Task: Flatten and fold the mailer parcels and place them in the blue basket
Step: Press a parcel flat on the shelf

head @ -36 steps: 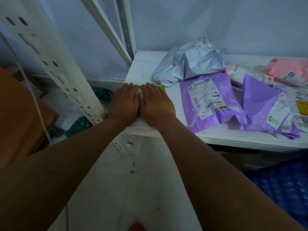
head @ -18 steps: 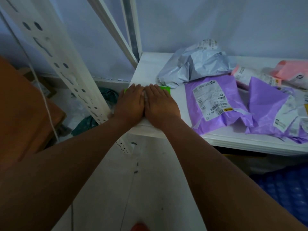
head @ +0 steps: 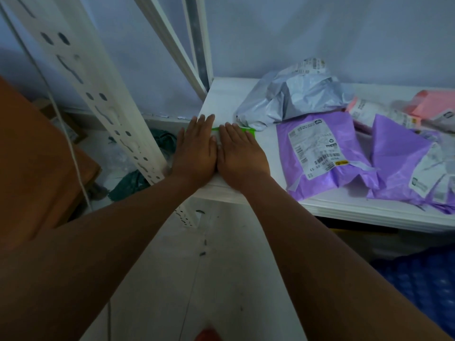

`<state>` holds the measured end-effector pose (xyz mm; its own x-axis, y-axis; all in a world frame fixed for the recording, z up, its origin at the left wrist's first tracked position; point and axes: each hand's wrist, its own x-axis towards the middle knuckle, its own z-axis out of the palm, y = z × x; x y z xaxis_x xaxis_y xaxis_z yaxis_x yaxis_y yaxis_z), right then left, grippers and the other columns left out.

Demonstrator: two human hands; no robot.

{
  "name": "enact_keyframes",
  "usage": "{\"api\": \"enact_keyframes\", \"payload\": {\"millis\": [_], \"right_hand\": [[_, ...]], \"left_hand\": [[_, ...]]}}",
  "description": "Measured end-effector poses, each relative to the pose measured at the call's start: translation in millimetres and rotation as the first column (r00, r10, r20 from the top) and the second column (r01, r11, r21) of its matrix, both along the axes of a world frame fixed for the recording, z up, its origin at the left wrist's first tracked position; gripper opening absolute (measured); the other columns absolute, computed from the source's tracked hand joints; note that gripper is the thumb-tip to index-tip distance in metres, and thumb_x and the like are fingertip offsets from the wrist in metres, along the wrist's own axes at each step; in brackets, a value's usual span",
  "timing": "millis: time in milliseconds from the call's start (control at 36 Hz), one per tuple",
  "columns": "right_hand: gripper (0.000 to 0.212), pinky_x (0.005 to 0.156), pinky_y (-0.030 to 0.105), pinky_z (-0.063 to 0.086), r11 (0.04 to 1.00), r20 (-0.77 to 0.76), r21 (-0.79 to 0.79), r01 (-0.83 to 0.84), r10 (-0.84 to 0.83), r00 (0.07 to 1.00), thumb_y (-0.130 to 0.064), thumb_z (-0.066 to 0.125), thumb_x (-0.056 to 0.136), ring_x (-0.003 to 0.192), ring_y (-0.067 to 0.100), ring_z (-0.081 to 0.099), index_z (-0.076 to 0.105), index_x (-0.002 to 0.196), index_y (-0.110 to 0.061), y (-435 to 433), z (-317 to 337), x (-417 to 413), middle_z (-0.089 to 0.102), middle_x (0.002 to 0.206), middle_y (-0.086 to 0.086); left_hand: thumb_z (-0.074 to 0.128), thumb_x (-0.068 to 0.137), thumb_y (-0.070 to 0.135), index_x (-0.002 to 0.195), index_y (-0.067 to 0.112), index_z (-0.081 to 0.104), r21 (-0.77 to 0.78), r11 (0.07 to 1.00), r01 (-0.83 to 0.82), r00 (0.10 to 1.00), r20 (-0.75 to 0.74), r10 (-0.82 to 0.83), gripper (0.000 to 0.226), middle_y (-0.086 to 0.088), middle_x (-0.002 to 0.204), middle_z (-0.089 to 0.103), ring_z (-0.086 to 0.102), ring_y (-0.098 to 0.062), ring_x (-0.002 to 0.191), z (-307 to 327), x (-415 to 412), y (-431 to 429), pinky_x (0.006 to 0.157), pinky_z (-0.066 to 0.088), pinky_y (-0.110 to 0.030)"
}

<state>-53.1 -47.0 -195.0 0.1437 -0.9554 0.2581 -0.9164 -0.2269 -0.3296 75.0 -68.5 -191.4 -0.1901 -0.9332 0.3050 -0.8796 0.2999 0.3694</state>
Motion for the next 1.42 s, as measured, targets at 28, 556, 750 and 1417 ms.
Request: {"api": "enact_keyframes", "payload": {"millis": [28, 556, 750, 1417], "right_hand": [[0.061, 0.123, 0.040, 0.017, 1.000, 0.006, 0.003, 0.005, -0.005, 1.000, -0.038, 0.015, 0.102, 0.149, 0.022, 0.026, 0.034, 0.153, -0.010, -0.1, 0.0, 0.5, 0.033, 0.159, 0.010], [0.056, 0.124, 0.038, 0.011, 0.999, 0.008, -0.033, -0.002, 0.002, 1.000, -0.037, 0.022, 0.106, 0.152, 0.018, 0.014, 0.024, 0.156, -0.013, -0.8, -0.4, -2.0, 0.021, 0.164, 0.007], [0.055, 0.123, 0.038, 0.014, 1.000, 0.019, -0.023, 0.011, -0.011, 1.000, -0.035, 0.025, 0.105, 0.150, 0.020, 0.024, 0.034, 0.153, -0.010, -0.7, -2.7, -0.5, 0.032, 0.160, 0.009], [0.070, 0.121, 0.045, 0.025, 0.998, 0.056, -0.034, 0.048, -0.046, 0.997, -0.039, 0.011, 0.095, 0.143, 0.029, 0.038, 0.045, 0.146, -0.004, 0.6, -4.3, 2.8, 0.043, 0.152, 0.017]], "left_hand": [[0.028, 0.107, 0.026, 0.154, 0.018, 0.027, 0.014, 1.000, 0.003, 1.000, -0.004, -0.003, 0.048, -0.009, 0.161, 0.028, 0.014, -0.023, 0.152, 0.5, 0.2, 0.6, 0.124, 0.008, -0.045], [0.028, 0.107, 0.029, 0.148, 0.015, 0.040, 0.014, 0.999, -0.045, 0.998, 0.044, 0.044, 0.045, -0.010, 0.162, 0.025, 0.015, -0.024, 0.151, 0.8, -1.4, 0.3, 0.123, 0.009, -0.049], [0.028, 0.107, 0.027, 0.144, 0.011, 0.046, 0.052, 0.998, -0.021, 0.999, 0.038, 0.019, 0.044, -0.011, 0.151, 0.044, 0.028, -0.026, 0.147, 0.5, 1.5, 1.1, 0.120, 0.016, -0.050], [0.014, 0.106, 0.037, 0.156, 0.012, 0.023, 0.160, 0.987, -0.018, 0.982, 0.191, -0.013, 0.056, -0.011, 0.164, 0.017, 0.008, -0.022, 0.153, -1.2, 3.3, -4.5, 0.124, 0.011, -0.044]]}}
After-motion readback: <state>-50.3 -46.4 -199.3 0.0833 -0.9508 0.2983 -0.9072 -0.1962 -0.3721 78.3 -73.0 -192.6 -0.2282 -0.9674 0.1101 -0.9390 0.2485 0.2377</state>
